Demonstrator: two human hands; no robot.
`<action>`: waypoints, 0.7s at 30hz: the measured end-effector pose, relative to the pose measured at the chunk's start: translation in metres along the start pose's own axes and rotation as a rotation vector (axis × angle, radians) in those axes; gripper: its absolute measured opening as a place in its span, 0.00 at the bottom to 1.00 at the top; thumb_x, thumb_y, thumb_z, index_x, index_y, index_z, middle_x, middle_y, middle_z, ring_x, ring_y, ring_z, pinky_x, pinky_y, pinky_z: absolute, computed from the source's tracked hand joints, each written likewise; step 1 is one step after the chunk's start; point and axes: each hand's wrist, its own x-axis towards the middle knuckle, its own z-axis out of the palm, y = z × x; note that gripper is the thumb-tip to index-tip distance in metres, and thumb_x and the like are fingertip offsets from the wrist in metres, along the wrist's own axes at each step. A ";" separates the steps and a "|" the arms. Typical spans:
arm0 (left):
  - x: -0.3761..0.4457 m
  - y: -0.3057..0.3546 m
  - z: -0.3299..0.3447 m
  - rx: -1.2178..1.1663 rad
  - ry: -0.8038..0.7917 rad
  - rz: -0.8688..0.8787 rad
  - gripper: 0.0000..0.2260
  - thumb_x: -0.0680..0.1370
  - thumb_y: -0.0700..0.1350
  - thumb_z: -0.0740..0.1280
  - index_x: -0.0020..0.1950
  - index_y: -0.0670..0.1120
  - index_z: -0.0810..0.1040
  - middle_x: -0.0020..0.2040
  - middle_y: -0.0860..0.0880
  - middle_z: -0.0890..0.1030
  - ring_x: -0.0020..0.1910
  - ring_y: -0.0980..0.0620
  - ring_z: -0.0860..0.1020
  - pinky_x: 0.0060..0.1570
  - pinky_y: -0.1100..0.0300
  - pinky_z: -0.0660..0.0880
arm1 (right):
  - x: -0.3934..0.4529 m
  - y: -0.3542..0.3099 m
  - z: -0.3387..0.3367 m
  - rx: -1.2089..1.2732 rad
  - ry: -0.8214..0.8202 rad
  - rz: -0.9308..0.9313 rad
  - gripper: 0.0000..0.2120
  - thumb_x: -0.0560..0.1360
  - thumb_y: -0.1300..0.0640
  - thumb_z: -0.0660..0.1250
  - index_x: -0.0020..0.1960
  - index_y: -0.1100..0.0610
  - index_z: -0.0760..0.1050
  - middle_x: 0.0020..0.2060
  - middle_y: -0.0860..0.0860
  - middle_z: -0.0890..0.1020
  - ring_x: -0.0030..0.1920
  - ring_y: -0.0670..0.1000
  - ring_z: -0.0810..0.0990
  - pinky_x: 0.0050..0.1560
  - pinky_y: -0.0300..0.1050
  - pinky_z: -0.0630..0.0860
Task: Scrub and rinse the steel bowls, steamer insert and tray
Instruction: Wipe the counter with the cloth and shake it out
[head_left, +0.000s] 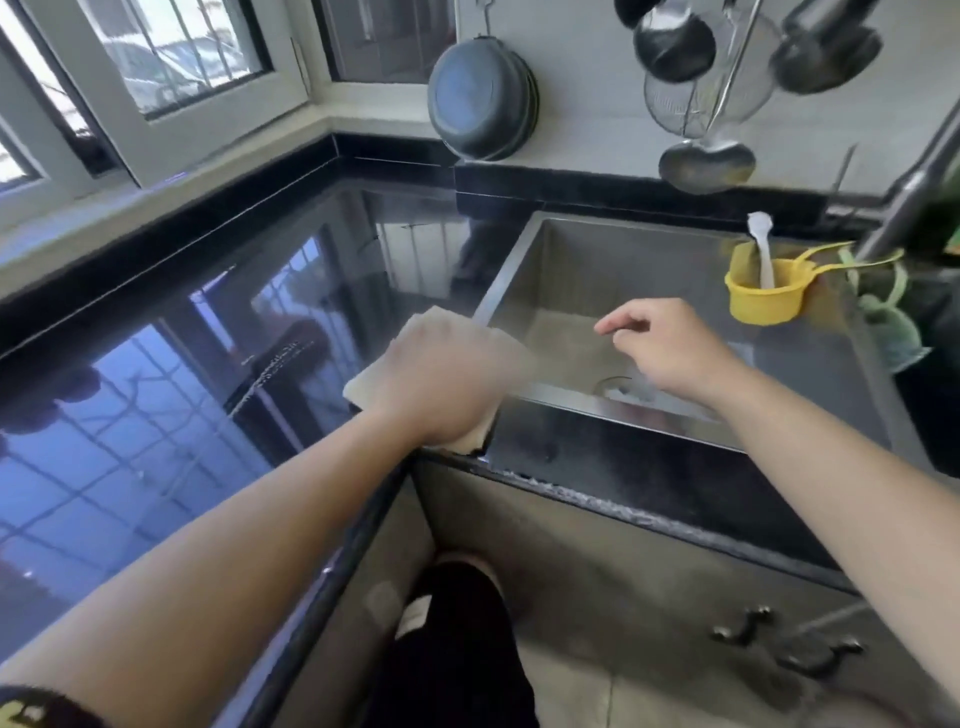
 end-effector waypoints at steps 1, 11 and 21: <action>-0.015 0.015 0.004 -0.004 0.017 -0.019 0.26 0.82 0.68 0.41 0.78 0.62 0.53 0.83 0.44 0.49 0.82 0.41 0.44 0.78 0.41 0.42 | -0.005 0.002 -0.004 0.011 0.003 -0.002 0.13 0.79 0.65 0.62 0.52 0.52 0.83 0.43 0.54 0.85 0.31 0.49 0.75 0.31 0.38 0.70; -0.081 0.253 0.049 -0.165 0.031 0.303 0.23 0.87 0.56 0.49 0.80 0.48 0.60 0.80 0.36 0.60 0.79 0.32 0.55 0.76 0.34 0.49 | -0.083 0.028 -0.090 0.055 0.192 0.110 0.14 0.80 0.65 0.61 0.55 0.54 0.83 0.51 0.49 0.83 0.54 0.50 0.79 0.48 0.42 0.71; -0.093 0.069 -0.063 -1.975 -0.211 -0.064 0.23 0.86 0.57 0.57 0.66 0.42 0.81 0.61 0.41 0.84 0.58 0.42 0.84 0.61 0.45 0.78 | -0.072 -0.057 -0.042 0.092 -0.205 -0.156 0.21 0.80 0.50 0.68 0.72 0.47 0.72 0.62 0.41 0.79 0.62 0.42 0.77 0.65 0.41 0.73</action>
